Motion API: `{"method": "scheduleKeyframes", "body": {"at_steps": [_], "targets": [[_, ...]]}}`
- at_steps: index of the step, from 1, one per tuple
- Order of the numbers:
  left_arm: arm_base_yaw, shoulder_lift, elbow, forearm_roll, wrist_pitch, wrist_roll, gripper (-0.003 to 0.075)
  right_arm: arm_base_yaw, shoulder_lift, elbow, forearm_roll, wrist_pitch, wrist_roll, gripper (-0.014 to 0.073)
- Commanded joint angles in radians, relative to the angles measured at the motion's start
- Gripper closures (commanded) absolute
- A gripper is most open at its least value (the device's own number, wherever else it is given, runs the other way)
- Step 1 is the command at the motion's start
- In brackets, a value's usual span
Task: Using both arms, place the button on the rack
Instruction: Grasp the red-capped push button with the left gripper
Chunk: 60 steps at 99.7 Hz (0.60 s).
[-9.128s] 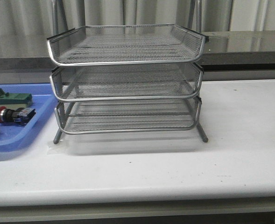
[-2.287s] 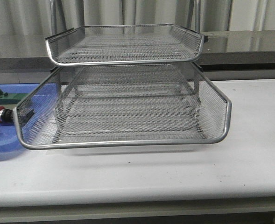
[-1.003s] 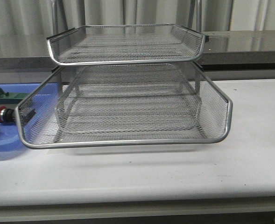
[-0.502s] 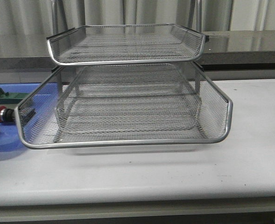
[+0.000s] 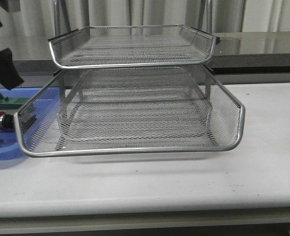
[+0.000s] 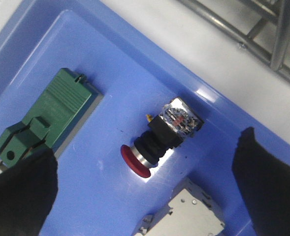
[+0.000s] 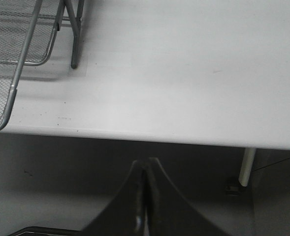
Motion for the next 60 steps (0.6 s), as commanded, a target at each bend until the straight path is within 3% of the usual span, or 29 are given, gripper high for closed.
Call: {"method": "scheduleKeyframes", "body": {"at_steps": [1, 18, 60], "targets": [[-0.019, 0.008, -0.069, 0.052, 0.001, 0.014, 0.003, -0.002, 0.001, -0.033, -0.018, -0.052, -0.002, 0.0664], [-0.036, 0.079, -0.11, 0.147, -0.001, 0.014, 0.003, -0.002, 0.001, -0.033, -0.018, -0.052, -0.002, 0.0664], [-0.036, 0.106, -0.123, 0.144, 0.006, 0.045, 0.003, -0.002, 0.001, -0.033, -0.018, -0.051, -0.002, 0.0664]]}}
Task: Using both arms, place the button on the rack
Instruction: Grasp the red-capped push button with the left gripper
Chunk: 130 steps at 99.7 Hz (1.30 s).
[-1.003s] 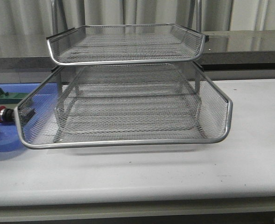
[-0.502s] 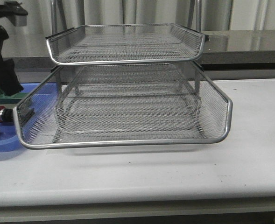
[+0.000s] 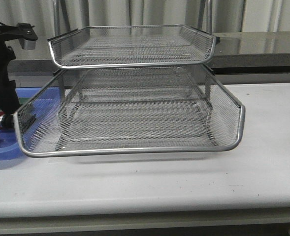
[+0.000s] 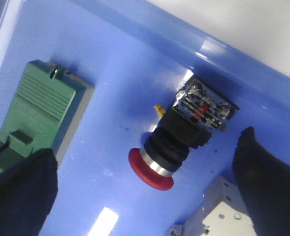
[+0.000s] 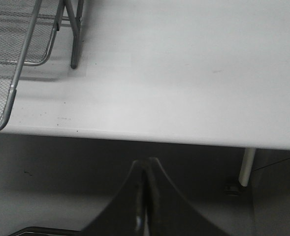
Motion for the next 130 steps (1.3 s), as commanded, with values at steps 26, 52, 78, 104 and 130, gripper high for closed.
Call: {"method": "scheduleKeyframes", "body": {"at_steps": [26, 52, 78, 104, 130], "targets": [[-0.006, -0.008, -0.034, -0.011, -0.004, 0.008, 0.003, -0.002, 0.001, -0.033, -0.018, -0.051, -0.003, 0.0664], [-0.006, 0.015, -0.034, -0.016, -0.013, 0.027, 0.003, -0.002, 0.001, -0.033, -0.018, -0.051, -0.003, 0.0664], [-0.006, 0.069, -0.034, -0.056, -0.022, 0.055, 0.003, -0.002, 0.001, -0.033, -0.018, -0.051, -0.003, 0.0664], [-0.006, 0.079, -0.034, -0.059, -0.031, 0.055, 0.01, -0.002, 0.001, -0.033, -0.018, -0.05, -0.003, 0.0664], [-0.006, 0.079, -0.034, -0.056, -0.018, 0.055, 0.056, -0.002, 0.001, -0.033, -0.018, -0.05, -0.003, 0.0664]]}}
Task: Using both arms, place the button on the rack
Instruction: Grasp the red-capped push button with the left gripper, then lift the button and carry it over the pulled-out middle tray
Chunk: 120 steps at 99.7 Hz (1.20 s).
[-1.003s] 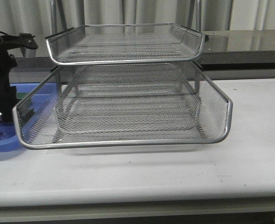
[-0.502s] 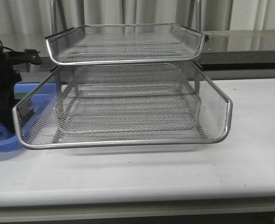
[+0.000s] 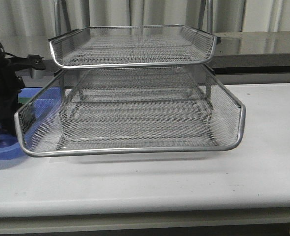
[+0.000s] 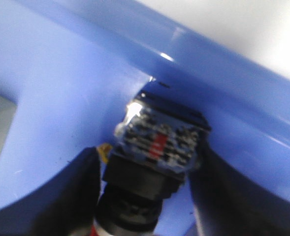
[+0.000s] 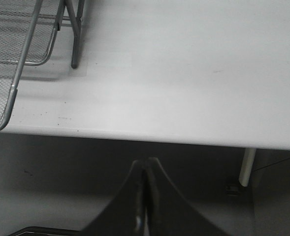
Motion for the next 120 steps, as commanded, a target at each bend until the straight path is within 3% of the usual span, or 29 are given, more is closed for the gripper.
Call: {"method": "scheduleKeyframes", "body": {"at_steps": [1, 11, 49, 94, 120], "targets": [[-0.005, -0.054, -0.024, -0.008, -0.016, 0.002, 0.0587, -0.002, 0.001, -0.033, -0.017, -0.05, -0.003, 0.0664], [-0.005, -0.054, -0.032, -0.001, -0.001, -0.001, 0.0741, -0.002, 0.001, -0.033, -0.017, -0.05, -0.003, 0.0664], [0.0, -0.063, -0.304, 0.011, 0.359, -0.079, 0.0741, -0.002, 0.001, -0.033, -0.017, -0.05, -0.003, 0.0664], [0.006, -0.326, -0.352, 0.011, 0.355, -0.238, 0.074, -0.002, 0.001, -0.033, -0.017, -0.049, -0.003, 0.0664], [0.001, -0.551, -0.176, -0.069, 0.355, -0.243, 0.074, -0.002, 0.001, -0.033, -0.017, -0.049, -0.003, 0.0664]]}}
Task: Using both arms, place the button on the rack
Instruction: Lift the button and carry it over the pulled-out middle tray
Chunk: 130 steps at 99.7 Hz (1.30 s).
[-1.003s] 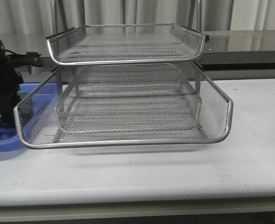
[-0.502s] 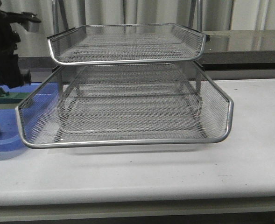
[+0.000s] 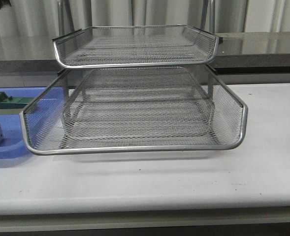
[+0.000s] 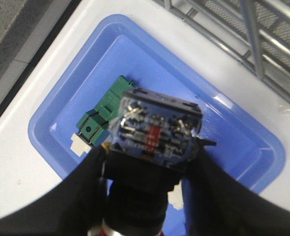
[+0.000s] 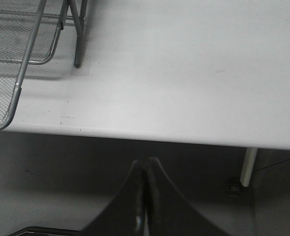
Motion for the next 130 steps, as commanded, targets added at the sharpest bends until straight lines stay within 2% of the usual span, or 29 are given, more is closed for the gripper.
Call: {"method": "scheduleKeyframes", "body": {"at_steps": [1, 14, 32, 55, 78, 104, 130], "targets": [[-0.003, -0.124, 0.051, -0.059, 0.014, -0.014, 0.074, -0.002, 0.001, -0.033, -0.017, -0.049, -0.003, 0.0664], [-0.048, -0.228, 0.173, -0.069, 0.014, -0.014, 0.0741, -0.002, 0.001, -0.033, -0.017, -0.049, -0.003, 0.0664], [-0.169, -0.301, 0.303, -0.148, 0.014, -0.014, 0.0741, -0.002, 0.001, -0.033, -0.017, -0.049, -0.003, 0.0664], [-0.361, -0.283, 0.349, -0.199, 0.014, -0.014, 0.0741, -0.002, 0.001, -0.033, -0.017, -0.049, -0.003, 0.0664], [-0.496, -0.193, 0.349, -0.199, -0.036, -0.014, 0.0741, -0.002, 0.001, -0.033, -0.017, -0.049, -0.003, 0.0664], [-0.541, -0.049, 0.349, -0.199, -0.149, -0.014, 0.0741, -0.002, 0.001, -0.033, -0.017, -0.049, -0.003, 0.0664], [-0.541, 0.017, 0.349, -0.199, -0.16, -0.014, 0.074, -0.002, 0.001, -0.033, -0.017, -0.049, -0.003, 0.0664]]}}
